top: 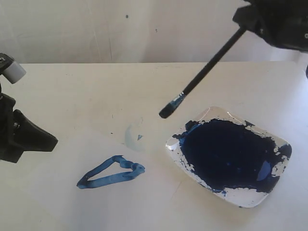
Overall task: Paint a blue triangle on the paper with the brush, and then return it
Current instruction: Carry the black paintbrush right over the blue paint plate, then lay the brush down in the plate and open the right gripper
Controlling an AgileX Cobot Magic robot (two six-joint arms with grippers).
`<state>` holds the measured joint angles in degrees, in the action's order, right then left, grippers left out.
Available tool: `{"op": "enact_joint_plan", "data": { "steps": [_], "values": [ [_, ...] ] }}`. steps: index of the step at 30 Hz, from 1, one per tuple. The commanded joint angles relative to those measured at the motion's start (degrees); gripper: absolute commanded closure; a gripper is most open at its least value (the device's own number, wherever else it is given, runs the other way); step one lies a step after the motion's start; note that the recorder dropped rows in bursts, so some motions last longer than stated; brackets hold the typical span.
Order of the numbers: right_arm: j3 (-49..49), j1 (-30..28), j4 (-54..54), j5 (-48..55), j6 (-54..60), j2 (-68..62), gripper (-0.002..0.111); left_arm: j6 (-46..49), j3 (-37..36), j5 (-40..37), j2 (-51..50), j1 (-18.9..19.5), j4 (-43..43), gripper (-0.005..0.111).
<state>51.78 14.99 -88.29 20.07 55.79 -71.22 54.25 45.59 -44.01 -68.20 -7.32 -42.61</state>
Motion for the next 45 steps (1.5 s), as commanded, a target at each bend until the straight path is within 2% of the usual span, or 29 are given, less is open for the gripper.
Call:
{"op": "enact_joint_plan", "data": {
  "steps": [1, 5, 8, 12, 18, 26, 32, 45],
  "values": [
    [-0.31, -6.78, 20.68, 6.39, -19.73, -1.86, 0.108, 0.17, 0.15, -0.38, 0.59, -0.12, -1.94, 0.107],
    [-0.31, -13.40, 32.77, 10.85, -27.52, -2.21, 0.108, 0.17, 0.15, 0.75, 0.59, -0.12, -2.57, 0.107],
    [-0.40, -19.29, 33.83, 16.18, -28.13, -2.58, 0.108, 0.17, 0.15, 0.76, 0.59, -0.12, -2.72, 0.107],
    [-1.01, -27.09, 31.08, 22.35, -26.45, -3.58, 0.108, 0.17, 0.15, 0.50, 0.59, -0.12, -2.93, 0.107],
    [-5.88, -34.72, 16.45, 26.78, -16.71, -3.70, 0.108, 0.17, 0.15, 0.53, 0.59, -0.12, -3.08, 0.107],
    [-19.29, -35.68, -11.62, 23.09, 1.77, -3.70, 0.108, 0.17, 0.15, 0.28, 0.59, -0.12, -3.24, 0.107],
    [-25.64, -35.68, -11.66, 11.09, 4.32, -3.70, 0.108, 0.97, 0.15, 0.42, 0.59, -0.12, -3.47, 0.107],
    [-26.55, -35.68, -11.66, 7.22, 0.34, -3.70, 0.108, 0.97, 0.15, 0.43, 0.59, -0.12, -3.58, 0.107]
  ]
}}
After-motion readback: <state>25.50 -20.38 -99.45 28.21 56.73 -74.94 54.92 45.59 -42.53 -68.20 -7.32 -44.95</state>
